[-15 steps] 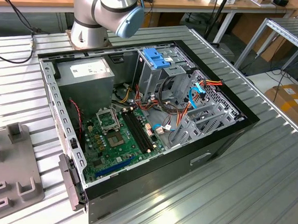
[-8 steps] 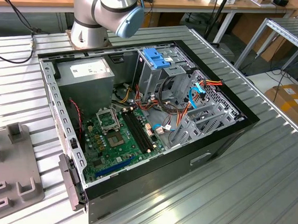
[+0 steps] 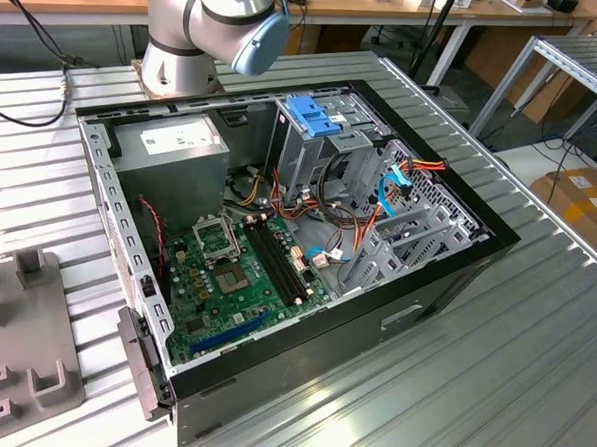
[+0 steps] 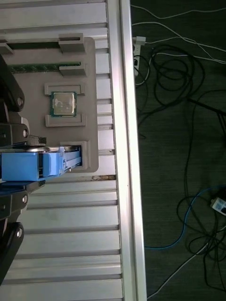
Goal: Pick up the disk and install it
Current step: 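Insert the disk into the insertion slot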
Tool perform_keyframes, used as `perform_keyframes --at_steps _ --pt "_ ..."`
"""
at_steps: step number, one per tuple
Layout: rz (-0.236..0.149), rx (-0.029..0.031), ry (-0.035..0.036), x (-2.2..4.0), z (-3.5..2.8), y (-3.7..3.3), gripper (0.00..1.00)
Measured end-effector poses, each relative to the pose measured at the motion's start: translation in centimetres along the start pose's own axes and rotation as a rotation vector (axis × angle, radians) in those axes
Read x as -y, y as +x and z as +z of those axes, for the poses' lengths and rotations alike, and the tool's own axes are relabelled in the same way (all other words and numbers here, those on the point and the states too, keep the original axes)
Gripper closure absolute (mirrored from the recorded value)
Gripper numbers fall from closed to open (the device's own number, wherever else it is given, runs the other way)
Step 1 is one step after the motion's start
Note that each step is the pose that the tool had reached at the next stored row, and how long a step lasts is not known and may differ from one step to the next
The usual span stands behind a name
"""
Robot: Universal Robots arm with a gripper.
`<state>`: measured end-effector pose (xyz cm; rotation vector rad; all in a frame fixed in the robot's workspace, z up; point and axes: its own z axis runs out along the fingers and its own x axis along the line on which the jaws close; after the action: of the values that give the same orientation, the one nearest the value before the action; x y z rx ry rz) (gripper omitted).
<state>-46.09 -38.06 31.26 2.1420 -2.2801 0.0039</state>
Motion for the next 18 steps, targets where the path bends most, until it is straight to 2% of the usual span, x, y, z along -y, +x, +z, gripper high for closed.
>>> perform_keyframes --at_steps 4,7,18 --pt "-0.006 0.0000 0.0001 0.00 0.01 0.00 0.63" --pt "-0.088 -0.0007 0.0009 0.00 0.04 0.00 0.63" --pt "-0.106 -0.0008 0.0012 0.00 0.05 0.00 0.63"
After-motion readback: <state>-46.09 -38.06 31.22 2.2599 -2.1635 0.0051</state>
